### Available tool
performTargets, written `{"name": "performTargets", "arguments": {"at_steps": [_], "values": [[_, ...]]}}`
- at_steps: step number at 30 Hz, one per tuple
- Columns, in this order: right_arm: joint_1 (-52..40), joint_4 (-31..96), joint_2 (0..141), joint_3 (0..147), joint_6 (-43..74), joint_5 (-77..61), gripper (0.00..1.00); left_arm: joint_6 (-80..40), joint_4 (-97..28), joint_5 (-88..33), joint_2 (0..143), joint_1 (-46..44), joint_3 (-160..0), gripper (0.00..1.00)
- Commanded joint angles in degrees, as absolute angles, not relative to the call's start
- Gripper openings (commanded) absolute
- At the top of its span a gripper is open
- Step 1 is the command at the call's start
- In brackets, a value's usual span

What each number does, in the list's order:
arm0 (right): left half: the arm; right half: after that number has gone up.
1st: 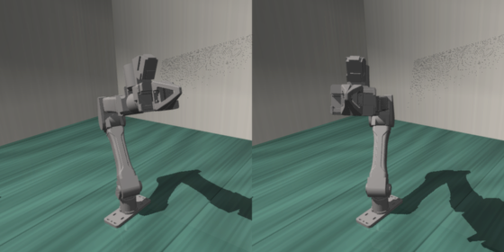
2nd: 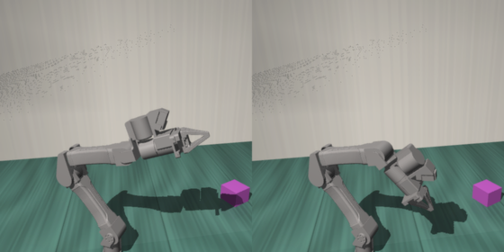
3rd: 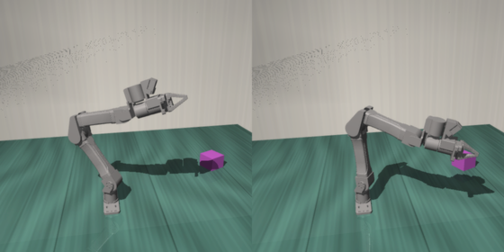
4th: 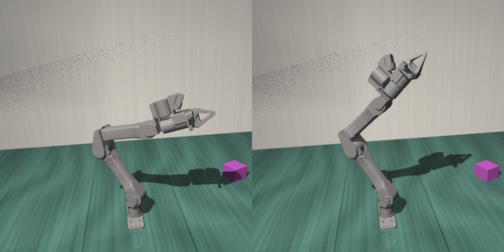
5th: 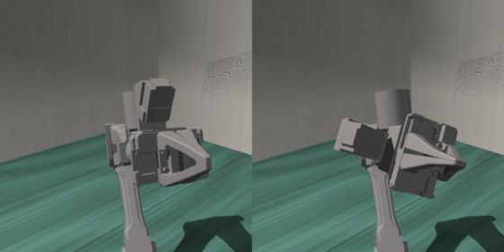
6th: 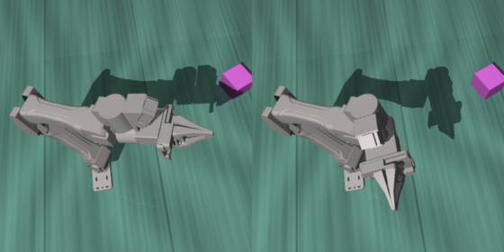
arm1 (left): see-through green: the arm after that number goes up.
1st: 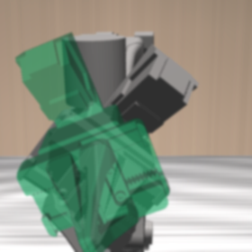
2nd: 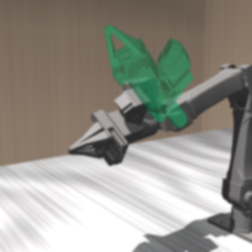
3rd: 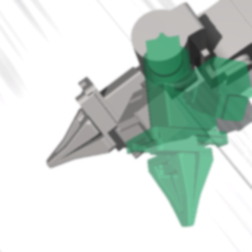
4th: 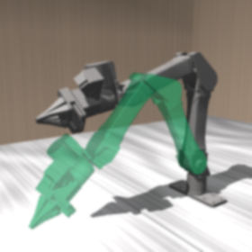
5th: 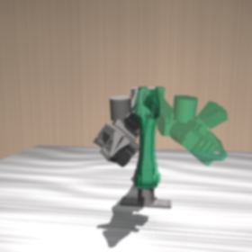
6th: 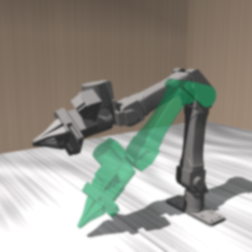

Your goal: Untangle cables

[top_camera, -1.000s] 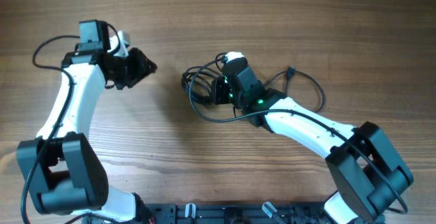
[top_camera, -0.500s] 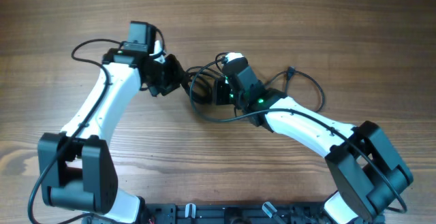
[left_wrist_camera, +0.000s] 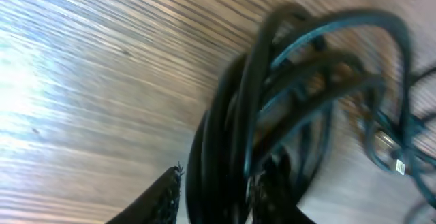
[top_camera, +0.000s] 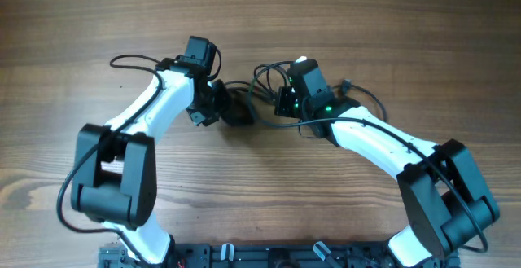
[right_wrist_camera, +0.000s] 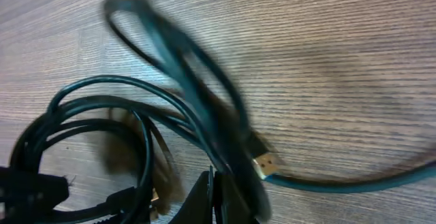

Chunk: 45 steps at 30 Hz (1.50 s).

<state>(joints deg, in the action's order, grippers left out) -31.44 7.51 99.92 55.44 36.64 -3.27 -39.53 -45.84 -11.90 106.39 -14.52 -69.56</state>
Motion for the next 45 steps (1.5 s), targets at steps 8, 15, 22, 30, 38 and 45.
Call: {"name": "performTargets", "arguments": {"at_steps": [8,15,22,30,38,45], "values": [[-31.4,2.8,100.9,55.8,26.9,-14.2,0.06,-37.7,-42.6,2.2,108.7,-14.7,-69.2,0.04],[-31.5,2.0,101.1,55.8,25.2,-17.0,0.09,-37.7,-39.6,-2.9,108.8,-14.7,-69.2,0.04],[-31.6,1.7,103.8,55.8,31.0,-17.0,0.24,-37.7,-38.7,-5.9,108.8,-14.7,-69.2,0.04],[-31.6,1.1,105.6,55.8,31.5,-16.9,0.3,-30.6,-33.1,-36.2,108.8,-14.7,-69.2,0.04],[-31.3,1.3,105.6,55.8,32.1,-15.9,0.32,-14.0,-29.3,-39.4,108.8,-14.7,-69.2,0.04],[-31.2,2.5,105.6,55.7,34.7,-15.8,0.33,-6.8,-28.8,-38.0,108.8,-14.7,-69.2,0.04]]}}
